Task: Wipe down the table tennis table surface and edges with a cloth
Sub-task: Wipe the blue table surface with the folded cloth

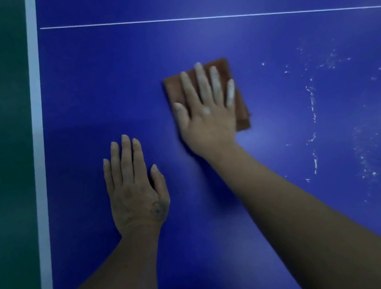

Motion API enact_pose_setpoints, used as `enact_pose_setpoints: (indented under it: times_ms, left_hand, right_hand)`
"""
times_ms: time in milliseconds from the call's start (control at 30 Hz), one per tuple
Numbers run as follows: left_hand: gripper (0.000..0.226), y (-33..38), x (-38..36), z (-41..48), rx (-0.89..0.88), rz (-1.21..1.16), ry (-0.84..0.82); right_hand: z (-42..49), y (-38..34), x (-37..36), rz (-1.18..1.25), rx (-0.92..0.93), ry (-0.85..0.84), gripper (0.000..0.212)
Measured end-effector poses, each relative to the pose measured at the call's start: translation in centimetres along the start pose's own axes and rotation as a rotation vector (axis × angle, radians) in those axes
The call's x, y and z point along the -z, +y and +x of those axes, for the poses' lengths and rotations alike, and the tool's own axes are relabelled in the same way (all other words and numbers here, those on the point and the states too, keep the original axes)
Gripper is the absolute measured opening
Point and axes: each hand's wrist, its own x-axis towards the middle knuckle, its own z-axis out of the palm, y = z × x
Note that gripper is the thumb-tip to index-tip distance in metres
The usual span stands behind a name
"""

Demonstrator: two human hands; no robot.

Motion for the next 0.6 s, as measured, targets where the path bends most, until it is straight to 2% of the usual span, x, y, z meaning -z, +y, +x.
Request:
enact_pose_setpoints:
  times_ms: [100, 200, 367, 433, 533, 600]
  left_hand:
    - [0.065, 0.0, -0.1, 0.0, -0.006, 0.011, 0.003]
    - [0.065, 0.0, 0.0, -0.1, -0.006, 0.011, 0.004]
    - [0.065, 0.1, 0.1, -0.1, 0.003, -0.004, -0.011]
    - [0.065, 0.0, 0.2, -0.1, 0.004, -0.011, -0.007]
    - [0.065, 0.0, 0.4, -0.1, 0.006, -0.004, -0.017]
    - [0.065, 0.1, 0.4, -0.1, 0.008, -0.006, -0.032]
  right_hand:
    - [2.7, -0.9, -0.8, 0.063, 0.034, 0.013, 0.058]
    - [5.5, 2.6, -0.9, 0.035, -0.033, 0.001, 0.060]
    - [7.5, 14.1, 0.4, -0.099, -0.364, -0.033, 0.067]
    - [7.0, 17.6, 1.2, -0.081, -0.524, -0.041, 0.067]
    - [6.2, 17.8, 1.6, -0.055, -0.622, -0.062, 0.068]
    - [6.3, 15.2, 1.4, -0.095, -0.567, -0.087, 0.069]
